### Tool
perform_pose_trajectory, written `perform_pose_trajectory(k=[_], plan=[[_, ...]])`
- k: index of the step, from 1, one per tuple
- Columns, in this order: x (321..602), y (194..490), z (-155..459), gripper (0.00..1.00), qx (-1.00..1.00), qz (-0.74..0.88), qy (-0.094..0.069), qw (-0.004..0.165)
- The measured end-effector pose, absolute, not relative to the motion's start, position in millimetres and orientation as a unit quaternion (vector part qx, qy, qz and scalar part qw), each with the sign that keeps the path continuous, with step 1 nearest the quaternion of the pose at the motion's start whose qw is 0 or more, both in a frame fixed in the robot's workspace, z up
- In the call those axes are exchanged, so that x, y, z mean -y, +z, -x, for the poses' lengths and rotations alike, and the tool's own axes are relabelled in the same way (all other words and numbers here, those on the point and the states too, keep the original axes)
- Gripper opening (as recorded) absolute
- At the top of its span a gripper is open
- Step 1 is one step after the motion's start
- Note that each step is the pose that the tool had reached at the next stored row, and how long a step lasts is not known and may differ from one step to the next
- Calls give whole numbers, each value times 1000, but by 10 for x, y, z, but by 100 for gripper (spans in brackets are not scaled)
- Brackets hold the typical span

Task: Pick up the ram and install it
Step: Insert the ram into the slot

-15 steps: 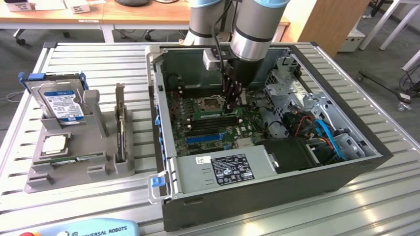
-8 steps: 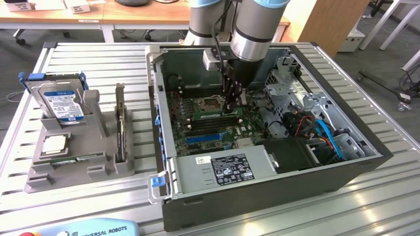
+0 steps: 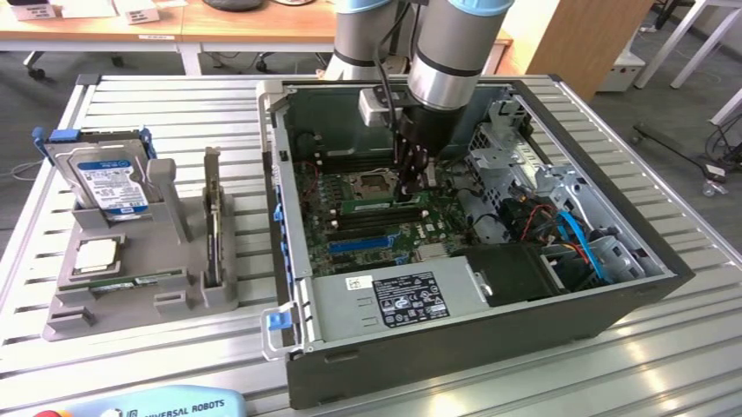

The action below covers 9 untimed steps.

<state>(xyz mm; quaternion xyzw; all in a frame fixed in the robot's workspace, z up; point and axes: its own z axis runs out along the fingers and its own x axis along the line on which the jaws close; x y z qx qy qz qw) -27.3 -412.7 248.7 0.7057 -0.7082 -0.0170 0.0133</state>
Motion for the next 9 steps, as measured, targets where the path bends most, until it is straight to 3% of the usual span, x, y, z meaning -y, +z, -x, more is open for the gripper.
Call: perform_pose_trajectory(k=[9], plan=[[4128,2469,272,12,708,-706,-17,13]])
